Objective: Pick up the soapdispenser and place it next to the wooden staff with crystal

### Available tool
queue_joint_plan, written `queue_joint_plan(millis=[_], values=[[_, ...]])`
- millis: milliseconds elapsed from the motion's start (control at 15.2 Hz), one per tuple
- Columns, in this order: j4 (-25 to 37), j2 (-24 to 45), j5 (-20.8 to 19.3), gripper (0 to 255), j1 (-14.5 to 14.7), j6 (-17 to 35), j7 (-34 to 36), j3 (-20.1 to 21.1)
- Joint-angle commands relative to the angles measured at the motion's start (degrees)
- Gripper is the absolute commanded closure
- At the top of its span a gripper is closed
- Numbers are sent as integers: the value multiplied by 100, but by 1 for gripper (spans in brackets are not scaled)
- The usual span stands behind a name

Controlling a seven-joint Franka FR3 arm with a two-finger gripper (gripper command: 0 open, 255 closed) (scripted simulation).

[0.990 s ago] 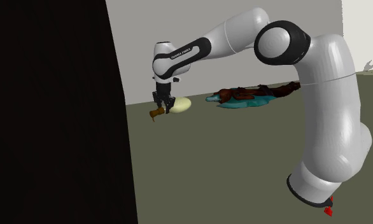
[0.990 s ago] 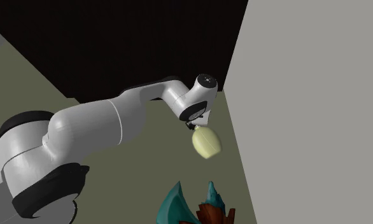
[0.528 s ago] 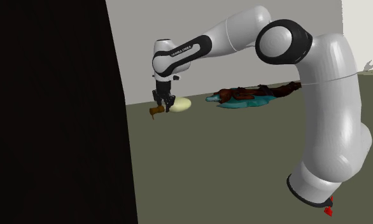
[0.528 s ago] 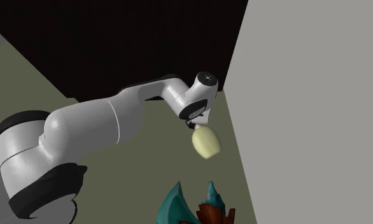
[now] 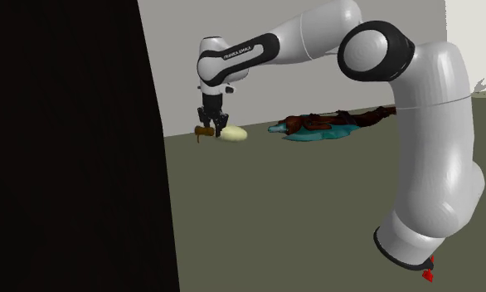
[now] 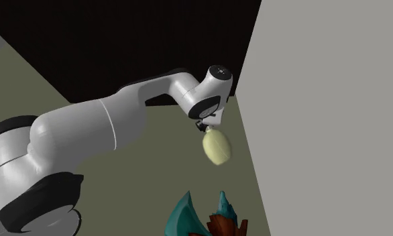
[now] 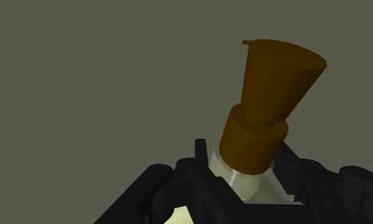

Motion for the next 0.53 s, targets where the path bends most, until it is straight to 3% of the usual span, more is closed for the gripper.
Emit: queue_joint_plan(millis=[0, 462], values=[[78, -49, 14, 255, 3, -125, 4, 11], [454, -161, 48, 255, 11, -607, 2, 33]])
